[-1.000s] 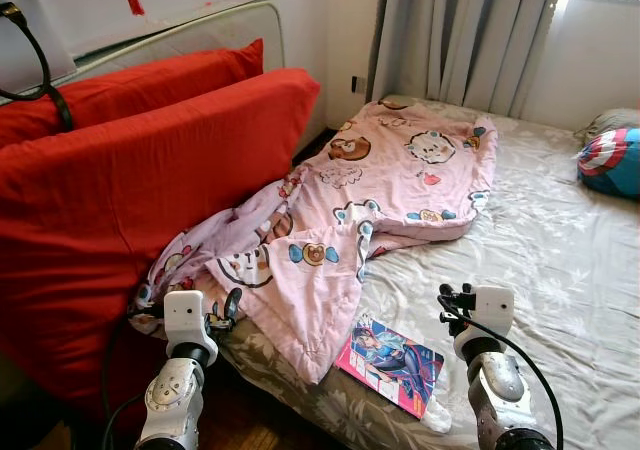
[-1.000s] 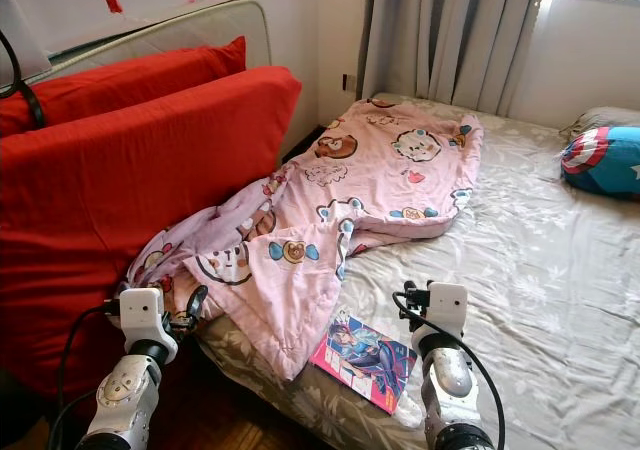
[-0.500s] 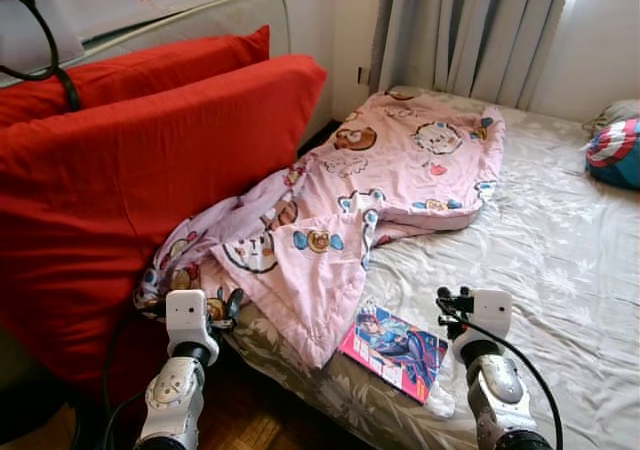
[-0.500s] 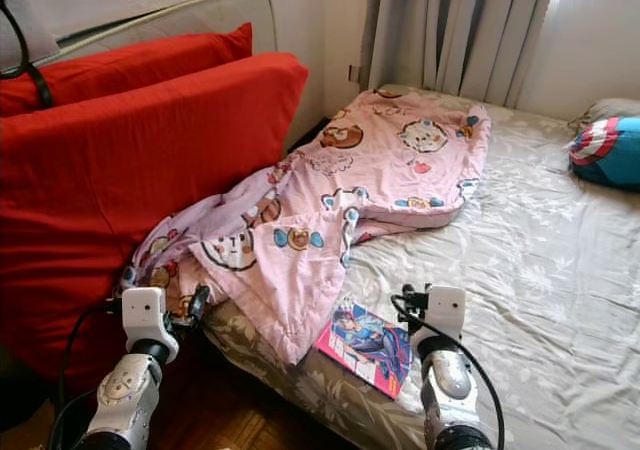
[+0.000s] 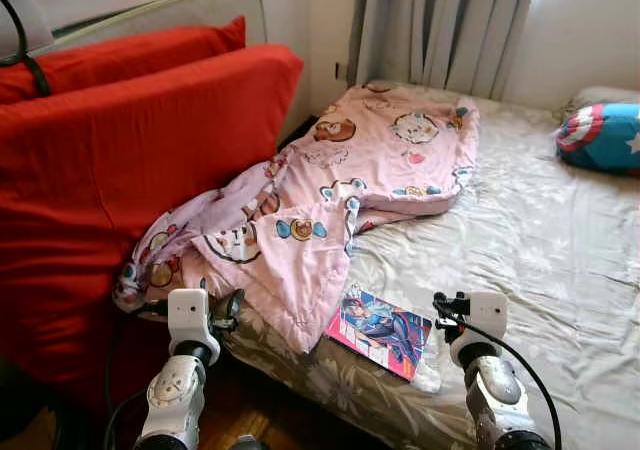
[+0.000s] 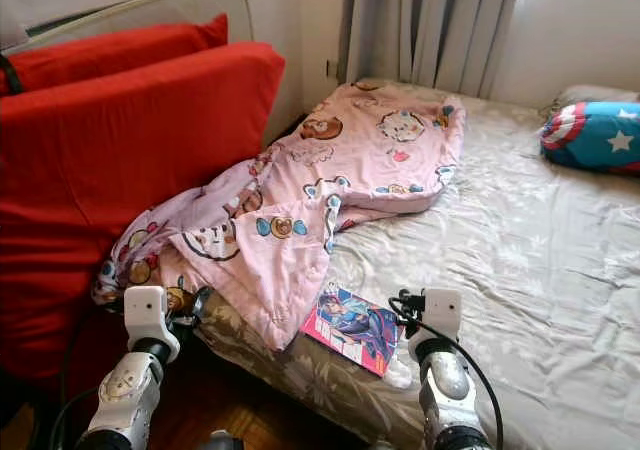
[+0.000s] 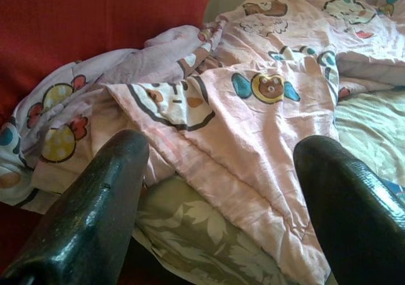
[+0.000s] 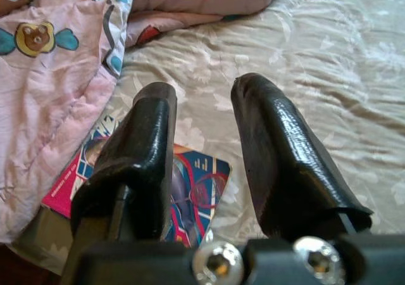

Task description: Clean up the room

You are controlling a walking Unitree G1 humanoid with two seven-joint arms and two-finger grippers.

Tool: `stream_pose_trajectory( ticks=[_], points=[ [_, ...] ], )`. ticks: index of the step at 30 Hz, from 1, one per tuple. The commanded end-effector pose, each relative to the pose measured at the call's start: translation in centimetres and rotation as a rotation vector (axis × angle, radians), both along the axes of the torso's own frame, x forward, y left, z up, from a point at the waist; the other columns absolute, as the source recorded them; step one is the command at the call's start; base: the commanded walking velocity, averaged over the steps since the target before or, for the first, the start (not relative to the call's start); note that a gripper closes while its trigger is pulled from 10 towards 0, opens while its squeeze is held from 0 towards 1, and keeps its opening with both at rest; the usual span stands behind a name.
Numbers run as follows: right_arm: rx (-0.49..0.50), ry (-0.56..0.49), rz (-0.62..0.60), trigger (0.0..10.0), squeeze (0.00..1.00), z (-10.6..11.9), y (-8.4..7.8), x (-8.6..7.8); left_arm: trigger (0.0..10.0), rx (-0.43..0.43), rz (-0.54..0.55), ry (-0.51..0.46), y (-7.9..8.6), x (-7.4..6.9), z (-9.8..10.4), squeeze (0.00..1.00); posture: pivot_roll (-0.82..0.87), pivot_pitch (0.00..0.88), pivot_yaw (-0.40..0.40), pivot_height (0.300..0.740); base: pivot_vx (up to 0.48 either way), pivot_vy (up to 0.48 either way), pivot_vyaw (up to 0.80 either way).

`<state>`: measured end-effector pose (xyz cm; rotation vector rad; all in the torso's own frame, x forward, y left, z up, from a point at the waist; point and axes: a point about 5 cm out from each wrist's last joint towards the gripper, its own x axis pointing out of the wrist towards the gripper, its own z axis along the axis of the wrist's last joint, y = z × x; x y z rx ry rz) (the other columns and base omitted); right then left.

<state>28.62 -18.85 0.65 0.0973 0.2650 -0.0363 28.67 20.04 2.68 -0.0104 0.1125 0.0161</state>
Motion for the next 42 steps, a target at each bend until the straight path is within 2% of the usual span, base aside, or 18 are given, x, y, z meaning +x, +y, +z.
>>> stream_pose_trajectory(
  ticks=[1,15,20,25,31,42],
  points=[
    [0.002,0.007,0.000,10.0,0.00,0.0,0.1,0.0,10.0,0.008,-0.011,-0.006,-0.1,0.3,0.4,0.00,-0.02,0.000,0.011,0.651,0.000,0.000,0.00],
    [-0.001,0.064,0.015,10.0,0.00,-0.7,0.5,-0.2,10.0,0.013,-0.024,-0.004,-0.2,0.4,0.4,0.00,-0.01,0.000,0.015,0.651,0.000,0.000,0.00],
    [0.010,0.039,0.013,10.0,0.00,-0.6,0.5,-0.3,10.0,0.015,-0.028,-0.002,-0.3,0.4,0.4,0.00,-0.01,0.000,0.016,0.646,0.000,0.000,0.00],
    [-0.004,0.078,0.021,10.0,0.00,-0.9,0.6,-0.3,10.0,0.014,-0.029,-0.002,-0.3,0.4,0.4,0.00,-0.01,0.000,0.015,0.646,0.000,0.000,0.00],
    [0.009,0.052,0.013,10.0,0.00,-0.7,0.6,-0.3,10.0,0.015,-0.029,0.000,-0.3,0.4,0.4,0.00,-0.01,0.000,0.015,0.631,0.000,0.000,0.00],
    [0.007,0.090,0.024,10.0,0.00,-1.2,0.8,-0.5,10.0,0.012,-0.025,0.007,-0.3,0.3,0.3,0.00,-0.01,0.000,0.015,0.626,0.000,0.000,0.00]
  ],
)
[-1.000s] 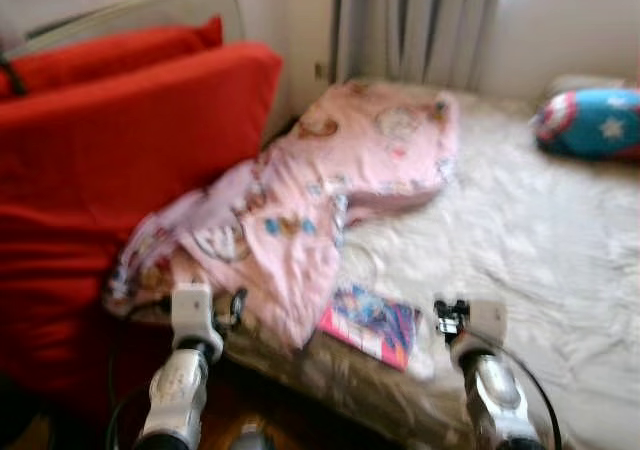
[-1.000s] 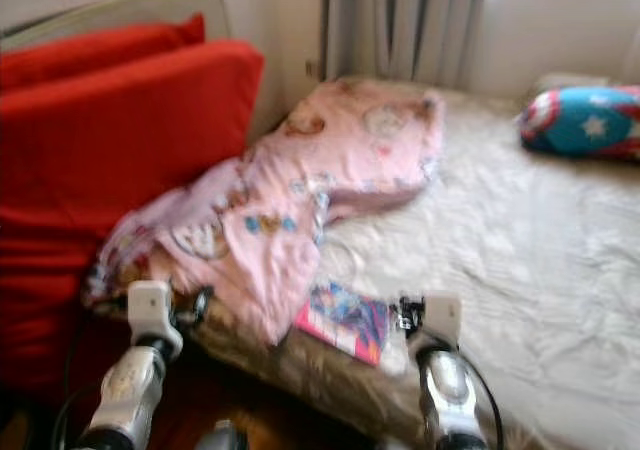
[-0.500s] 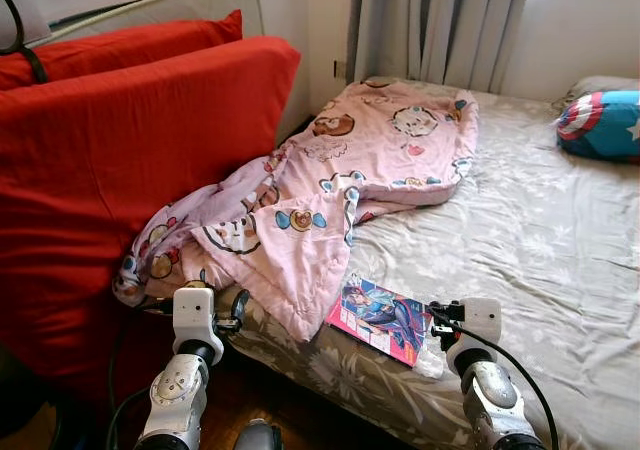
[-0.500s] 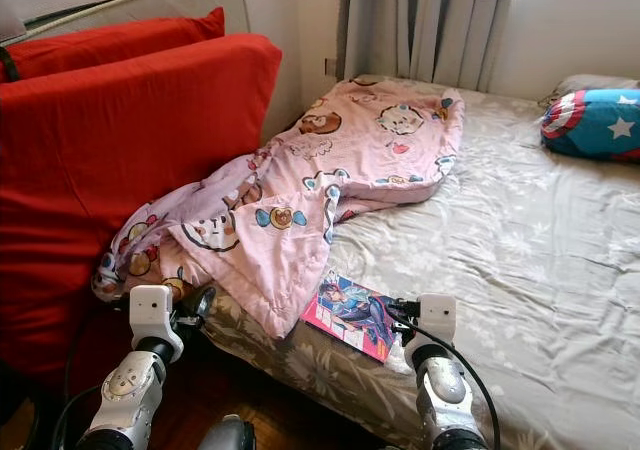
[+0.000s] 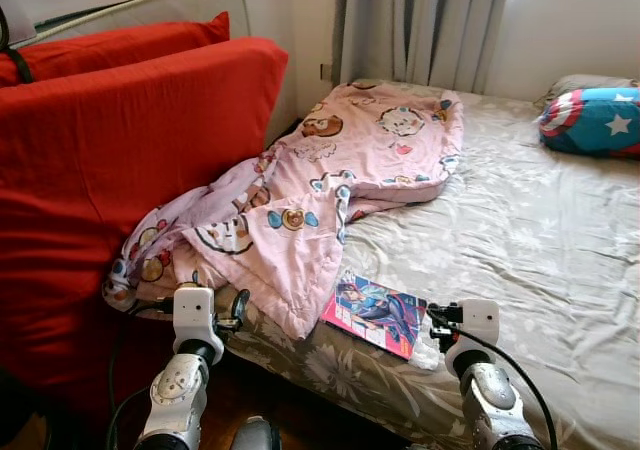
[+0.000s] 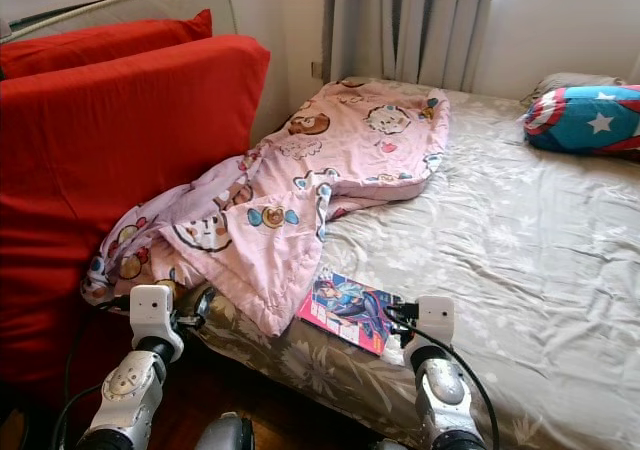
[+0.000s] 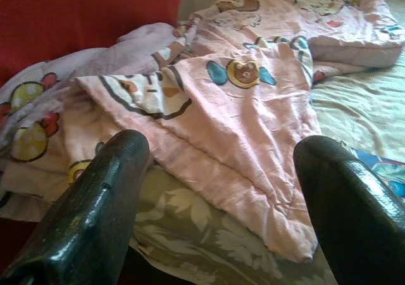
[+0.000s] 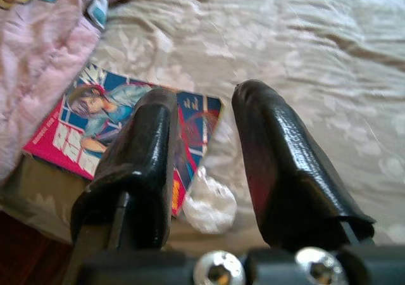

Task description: Clean up the room

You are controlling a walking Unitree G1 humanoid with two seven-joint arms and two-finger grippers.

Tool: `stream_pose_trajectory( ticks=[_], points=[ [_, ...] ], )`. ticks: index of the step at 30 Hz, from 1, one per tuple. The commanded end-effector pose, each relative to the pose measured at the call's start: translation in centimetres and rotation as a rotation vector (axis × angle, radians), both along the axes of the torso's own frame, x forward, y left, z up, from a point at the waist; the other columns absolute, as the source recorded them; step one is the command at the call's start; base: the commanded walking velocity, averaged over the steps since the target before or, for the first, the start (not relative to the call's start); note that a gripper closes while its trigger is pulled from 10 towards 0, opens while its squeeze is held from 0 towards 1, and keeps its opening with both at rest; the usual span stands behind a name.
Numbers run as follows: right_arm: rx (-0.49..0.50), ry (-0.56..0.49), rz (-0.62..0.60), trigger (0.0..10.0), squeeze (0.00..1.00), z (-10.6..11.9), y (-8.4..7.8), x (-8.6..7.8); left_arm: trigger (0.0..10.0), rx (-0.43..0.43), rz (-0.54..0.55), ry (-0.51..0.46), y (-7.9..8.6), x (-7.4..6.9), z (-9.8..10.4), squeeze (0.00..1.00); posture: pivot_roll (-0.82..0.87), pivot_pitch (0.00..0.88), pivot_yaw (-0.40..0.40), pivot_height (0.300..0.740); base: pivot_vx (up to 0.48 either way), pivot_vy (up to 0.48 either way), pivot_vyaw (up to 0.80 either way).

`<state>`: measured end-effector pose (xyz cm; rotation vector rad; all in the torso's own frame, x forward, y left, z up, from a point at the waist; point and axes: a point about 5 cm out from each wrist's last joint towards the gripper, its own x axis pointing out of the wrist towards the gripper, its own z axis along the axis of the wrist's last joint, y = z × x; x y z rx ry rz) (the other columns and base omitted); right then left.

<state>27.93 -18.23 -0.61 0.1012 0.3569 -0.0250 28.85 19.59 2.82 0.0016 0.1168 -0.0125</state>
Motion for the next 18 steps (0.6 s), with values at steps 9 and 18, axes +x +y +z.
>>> stream_pose_trajectory(
  ticks=[9,18],
  points=[
    [0.020,-0.006,0.000,10.0,0.00,0.01,0.11,0.00,10.0,-0.001,0.012,0.004,0.34,0.12,0.11,0.00,-0.01,0.000,0.015,0.626,0.000,0.000,0.00],
    [0.024,0.004,0.001,10.0,0.00,-0.13,0.07,-0.09,10.0,-0.001,0.013,0.004,0.44,0.17,0.17,0.00,0.00,0.000,0.015,0.626,0.000,0.000,0.00]
  ],
)
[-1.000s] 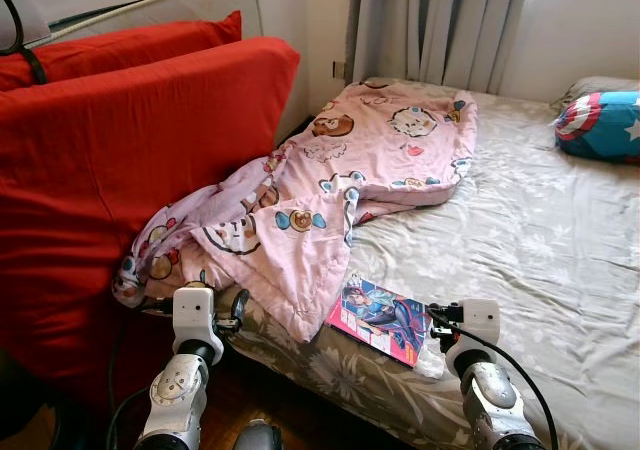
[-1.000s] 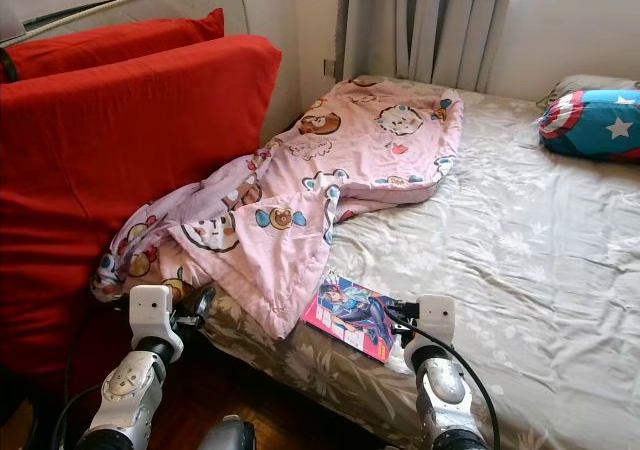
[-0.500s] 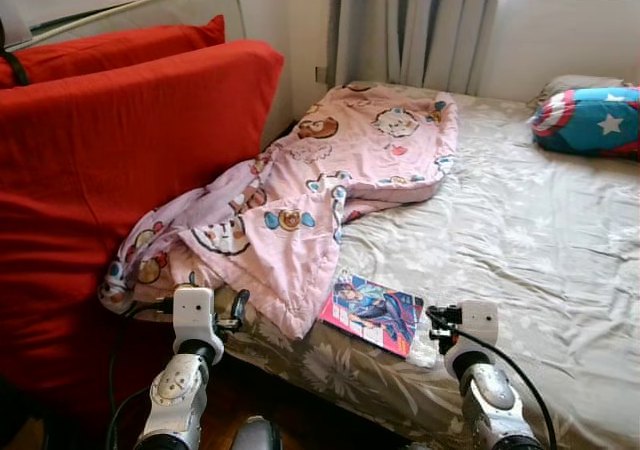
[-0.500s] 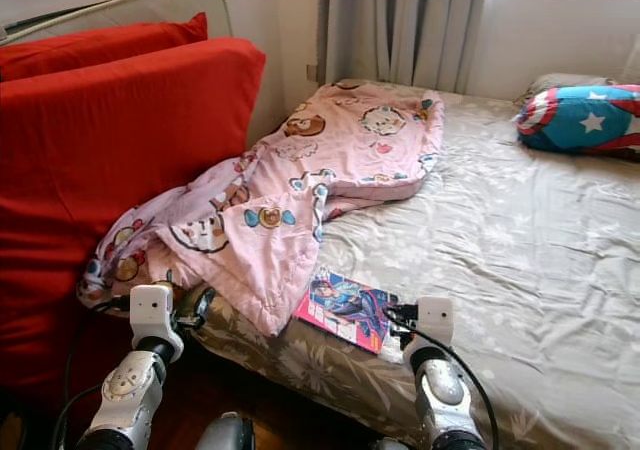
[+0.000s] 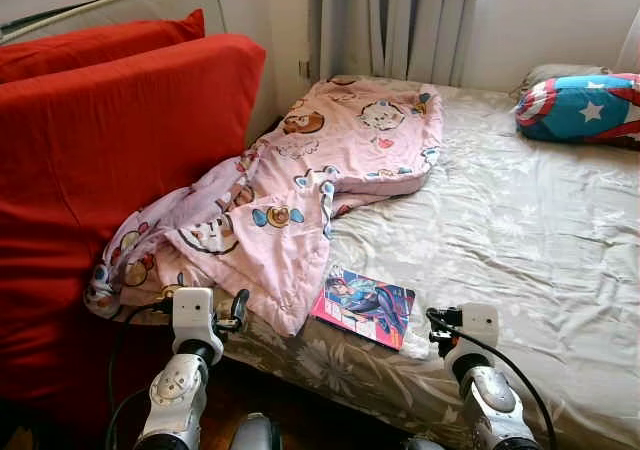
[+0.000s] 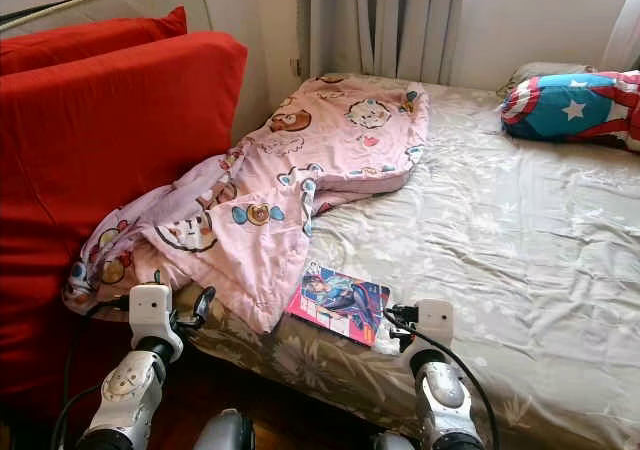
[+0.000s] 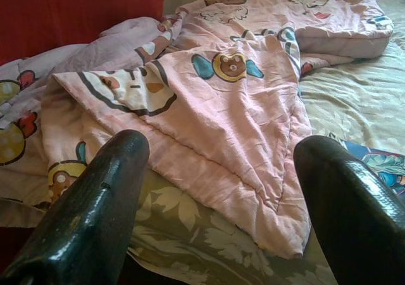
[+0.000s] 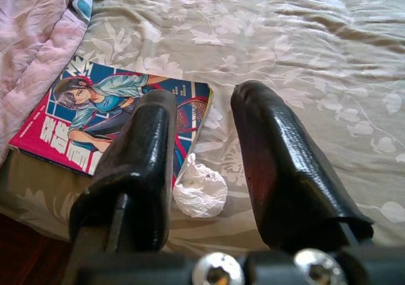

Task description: Clean up the room

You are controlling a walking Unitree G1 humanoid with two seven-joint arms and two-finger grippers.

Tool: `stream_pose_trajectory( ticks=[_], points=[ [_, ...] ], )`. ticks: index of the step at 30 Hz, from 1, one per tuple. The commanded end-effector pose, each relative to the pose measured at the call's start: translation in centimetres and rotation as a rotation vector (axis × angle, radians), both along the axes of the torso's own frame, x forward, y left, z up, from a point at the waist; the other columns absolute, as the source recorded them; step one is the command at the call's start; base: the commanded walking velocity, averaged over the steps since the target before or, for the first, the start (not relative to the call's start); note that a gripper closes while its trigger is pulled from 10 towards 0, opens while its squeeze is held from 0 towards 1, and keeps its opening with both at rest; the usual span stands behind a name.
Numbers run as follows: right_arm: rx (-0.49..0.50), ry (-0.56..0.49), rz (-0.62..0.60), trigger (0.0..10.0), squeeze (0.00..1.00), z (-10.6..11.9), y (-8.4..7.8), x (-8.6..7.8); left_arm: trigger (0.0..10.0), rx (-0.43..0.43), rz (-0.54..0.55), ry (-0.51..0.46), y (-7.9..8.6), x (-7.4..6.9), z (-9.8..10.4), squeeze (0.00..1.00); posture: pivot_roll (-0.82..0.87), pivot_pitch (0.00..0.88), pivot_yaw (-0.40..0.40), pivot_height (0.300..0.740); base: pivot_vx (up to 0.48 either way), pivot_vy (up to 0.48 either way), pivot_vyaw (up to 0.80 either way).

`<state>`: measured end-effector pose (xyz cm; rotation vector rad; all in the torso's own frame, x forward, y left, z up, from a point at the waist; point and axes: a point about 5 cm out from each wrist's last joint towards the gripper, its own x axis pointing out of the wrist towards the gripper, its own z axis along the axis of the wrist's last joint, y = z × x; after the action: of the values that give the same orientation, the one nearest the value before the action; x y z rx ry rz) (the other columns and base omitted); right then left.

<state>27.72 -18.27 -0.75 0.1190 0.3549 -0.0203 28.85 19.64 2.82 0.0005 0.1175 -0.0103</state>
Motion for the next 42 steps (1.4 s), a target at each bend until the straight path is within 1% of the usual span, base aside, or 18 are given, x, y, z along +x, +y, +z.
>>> stream_pose_trajectory(
  ticks=[1,4,7,9,14,23,38,42],
  points=[
    [0.002,0.017,0.001,10.0,0.00,-0.09,0.13,0.08,10.0,0.001,0.009,0.003,0.37,0.17,0.16,0.00,0.00,0.000,0.015,0.626,0.000,0.000,0.00],
    [-0.005,0.045,0.002,10.0,0.00,-0.29,0.17,0.05,10.0,0.001,0.009,0.004,0.39,0.16,0.16,0.00,0.00,0.000,0.015,0.626,0.000,0.000,0.00],
    [-0.009,0.039,0.010,10.0,0.00,-0.26,0.24,0.04,10.0,0.003,0.012,0.004,0.53,0.13,0.15,0.00,0.00,0.000,0.015,0.606,0.000,0.000,0.00],
    [-0.003,0.028,0.006,10.0,0.00,-0.23,0.22,0.00,10.0,0.003,0.014,0.004,0.60,0.13,0.17,0.00,0.00,0.000,0.015,0.606,0.000,0.000,0.00],
    [0.002,0.052,-0.001,10.0,0.00,-0.63,-0.12,-0.41,10.0,0.003,0.016,0.009,0.66,0.17,0.14,0.00,0.00,0.000,0.014,0.606,0.000,0.000,0.00],
    [0.006,0.053,-0.007,10.0,0.00,-0.64,-0.22,-0.42,10.0,0.003,0.012,0.012,0.48,0.19,0.09,0.00,0.00,0.000,0.017,0.606,0.000,0.000,0.00],
    [-0.011,0.080,0.018,10.0,0.00,-0.93,0.13,-0.56,10.0,0.000,0.007,0.023,0.43,0.05,-0.11,0.00,0.00,0.000,0.017,0.606,0.000,0.000,0.00],
    [-0.016,0.072,0.023,10.0,0.00,-0.82,0.19,-0.47,10.0,-0.002,0.008,0.028,0.42,0.00,-0.20,0.00,-0.01,0.000,0.019,0.606,0.000,0.000,0.00]
  ],
)
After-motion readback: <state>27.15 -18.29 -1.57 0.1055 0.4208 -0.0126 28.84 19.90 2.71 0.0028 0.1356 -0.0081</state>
